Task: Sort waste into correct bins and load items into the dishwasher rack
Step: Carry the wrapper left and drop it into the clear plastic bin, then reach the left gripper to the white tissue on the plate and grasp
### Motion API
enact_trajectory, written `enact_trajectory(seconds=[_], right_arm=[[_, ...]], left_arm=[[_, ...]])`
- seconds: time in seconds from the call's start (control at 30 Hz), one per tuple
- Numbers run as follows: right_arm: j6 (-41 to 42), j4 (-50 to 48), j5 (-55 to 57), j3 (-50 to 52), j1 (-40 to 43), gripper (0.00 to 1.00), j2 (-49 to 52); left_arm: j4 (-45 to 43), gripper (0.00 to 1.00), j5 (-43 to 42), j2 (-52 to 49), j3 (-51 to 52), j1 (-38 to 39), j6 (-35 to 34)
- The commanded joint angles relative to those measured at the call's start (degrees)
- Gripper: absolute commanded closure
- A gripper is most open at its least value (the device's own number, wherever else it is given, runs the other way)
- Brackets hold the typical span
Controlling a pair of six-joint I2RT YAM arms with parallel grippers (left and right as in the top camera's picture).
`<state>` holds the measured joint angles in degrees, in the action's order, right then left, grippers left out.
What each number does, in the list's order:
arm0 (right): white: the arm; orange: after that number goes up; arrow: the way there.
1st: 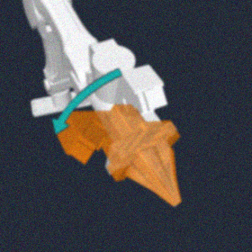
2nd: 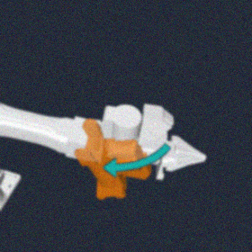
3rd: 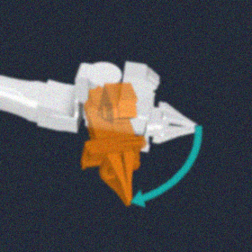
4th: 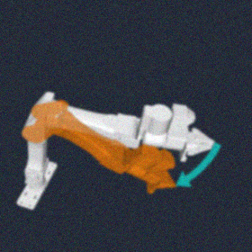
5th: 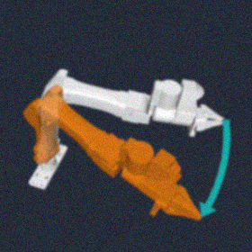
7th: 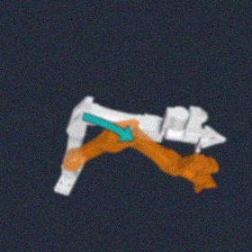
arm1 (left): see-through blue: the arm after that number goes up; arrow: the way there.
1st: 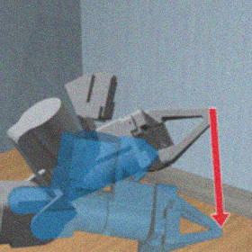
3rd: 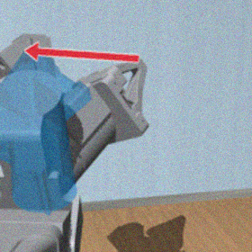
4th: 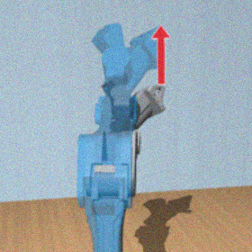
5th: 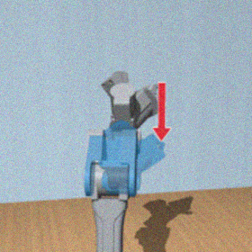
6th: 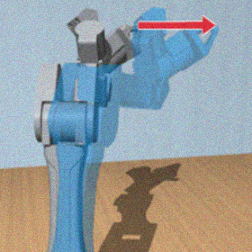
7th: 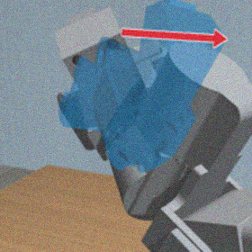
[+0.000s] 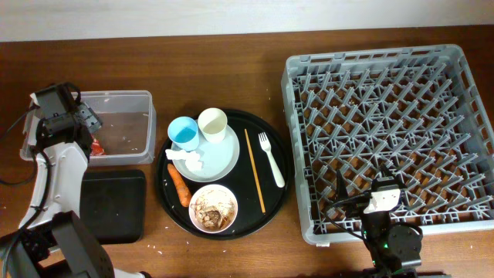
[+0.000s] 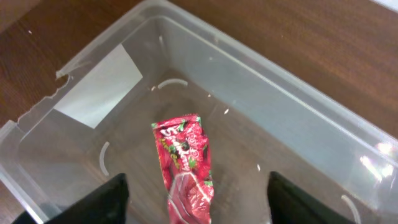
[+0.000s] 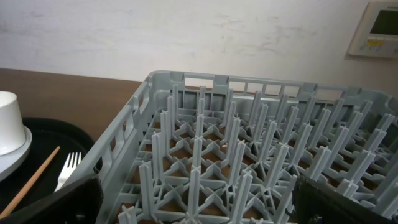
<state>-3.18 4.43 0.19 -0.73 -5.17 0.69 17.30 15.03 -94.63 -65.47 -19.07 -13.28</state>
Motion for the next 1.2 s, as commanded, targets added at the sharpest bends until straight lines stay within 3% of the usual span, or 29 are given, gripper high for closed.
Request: enact_trajectory(seconds=[0.0, 0.07, 0.13, 0.27, 0.4, 0.5, 0.63, 0.73, 0.8, 0.93, 1.17], right_arm=[[0.2, 0.2, 0.66, 0.42, 0.37, 0.01, -0.28], [0.2, 0.2, 0.68, 0.42, 0.37, 0.01, -0.28], [0.2, 0.2, 0.66, 0.42, 0.37, 0.01, -0.28], [0.2, 0.2, 0.66, 0.42, 0.37, 0.01, -0.28], [0.2, 0.2, 0.66, 0.42, 0.37, 0.01, -0.28], [0.22, 0.2, 0.66, 0.42, 0.37, 0.01, -0.28], [0.2, 0.2, 0.68, 0.42, 0.37, 0.01, -0.28], [0.2, 0.2, 0.66, 0.42, 0.37, 0.01, -0.28], [0.2, 0.2, 0.66, 0.42, 0.37, 0.01, -0.28], [0.2, 0.2, 0.66, 0.42, 0.37, 0.01, -0.28], [0.2, 0.2, 0.66, 0.42, 0.37, 0.01, -0.28]], left_arm=[[-0.37, 0.27, -0.24, 0.92, -0.5, -0.22, 0.09], [0.11, 0.39, -9.25, 7.3, -0.7, 0.09, 0.04], [4.96, 0.39, -18.84, 15.69, -0.7, 3.04, -0.11], [29.92, 0.35, -18.69, 27.85, -0.68, 17.75, -1.51], [38.42, 0.35, -17.31, 27.71, 2.4, 26.99, -5.51], [36.2, 0.34, -10.45, 27.67, 9.01, 31.52, -10.73], [24.02, 0.36, -10.47, 27.17, 18.01, 34.97, -12.26], [19.45, 0.39, -10.01, 24.26, 19.89, 37.57, -13.07], [15.54, 0.4, -4.17, 19.69, 19.91, 40.11, -13.09], [6.67, 0.4, -0.22, 9.49, 19.91, 40.76, -14.14], [4.57, 0.48, 1.75, 4.48, 20.06, 40.76, -14.36]])
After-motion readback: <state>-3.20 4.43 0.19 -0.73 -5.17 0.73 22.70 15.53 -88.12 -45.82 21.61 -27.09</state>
